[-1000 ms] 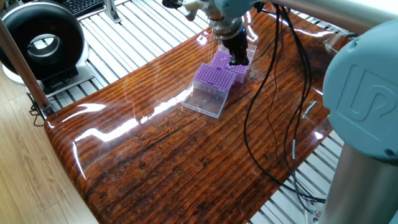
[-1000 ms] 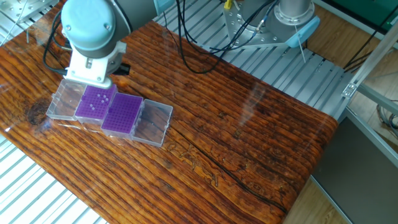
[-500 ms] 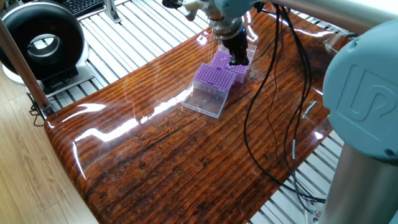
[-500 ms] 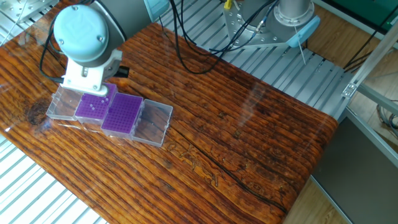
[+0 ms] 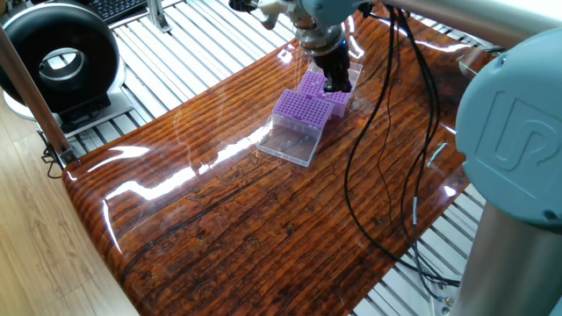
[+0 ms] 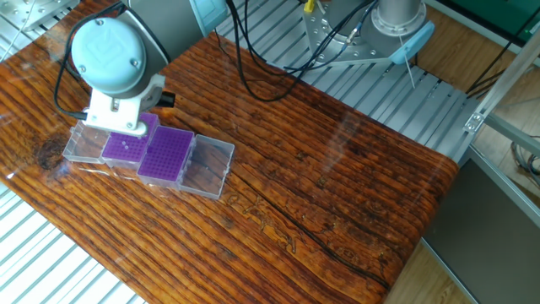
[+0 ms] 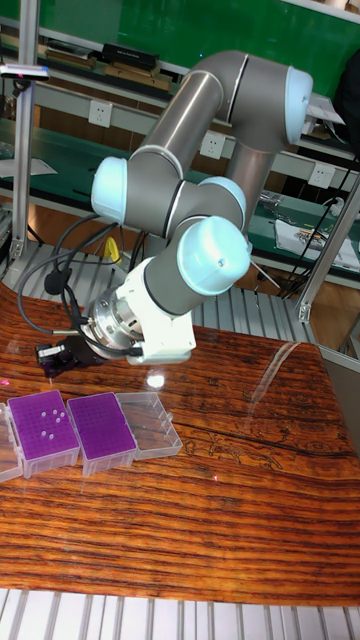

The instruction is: Transfer all small pipette tips from one holder to another

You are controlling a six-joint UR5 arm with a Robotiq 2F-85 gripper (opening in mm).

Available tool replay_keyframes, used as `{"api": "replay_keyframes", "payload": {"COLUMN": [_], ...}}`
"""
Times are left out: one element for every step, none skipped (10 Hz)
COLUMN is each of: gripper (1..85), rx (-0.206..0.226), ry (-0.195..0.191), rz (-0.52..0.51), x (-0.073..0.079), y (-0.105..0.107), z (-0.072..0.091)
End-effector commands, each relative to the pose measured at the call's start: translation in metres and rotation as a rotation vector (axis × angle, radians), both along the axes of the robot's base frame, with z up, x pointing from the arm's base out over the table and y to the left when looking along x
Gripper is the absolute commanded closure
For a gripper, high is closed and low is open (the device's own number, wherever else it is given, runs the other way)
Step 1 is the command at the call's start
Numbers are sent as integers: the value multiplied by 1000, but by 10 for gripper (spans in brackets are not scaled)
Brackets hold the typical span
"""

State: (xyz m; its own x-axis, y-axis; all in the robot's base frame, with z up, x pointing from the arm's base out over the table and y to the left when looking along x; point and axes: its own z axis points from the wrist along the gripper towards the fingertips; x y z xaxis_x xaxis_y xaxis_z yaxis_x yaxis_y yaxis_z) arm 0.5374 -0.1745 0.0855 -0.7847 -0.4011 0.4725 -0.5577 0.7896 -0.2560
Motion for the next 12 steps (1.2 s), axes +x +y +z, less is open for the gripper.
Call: {"api": "replay_keyframes", "payload": {"gripper": [843, 843, 843, 843, 843, 843, 843, 843, 843, 843, 843, 843], "rx": [7, 7, 8, 12, 13, 12, 13, 13, 11, 11, 11, 11], "ry": [9, 9, 11, 10, 9, 9, 7, 7, 5, 4, 3, -1], "rz": [7, 7, 10, 12, 13, 13, 12, 12, 13, 14, 15, 15], "x": [2, 3, 4, 5, 6, 6, 8, 8, 10, 13, 15, 17], "y": [1, 1, 1, 0, -1, 0, 0, 0, 0, 1, 2, 2], "z": [-4, -5, -7, -9, -11, -12, -13, -13, -15, -16, -18, -22]}}
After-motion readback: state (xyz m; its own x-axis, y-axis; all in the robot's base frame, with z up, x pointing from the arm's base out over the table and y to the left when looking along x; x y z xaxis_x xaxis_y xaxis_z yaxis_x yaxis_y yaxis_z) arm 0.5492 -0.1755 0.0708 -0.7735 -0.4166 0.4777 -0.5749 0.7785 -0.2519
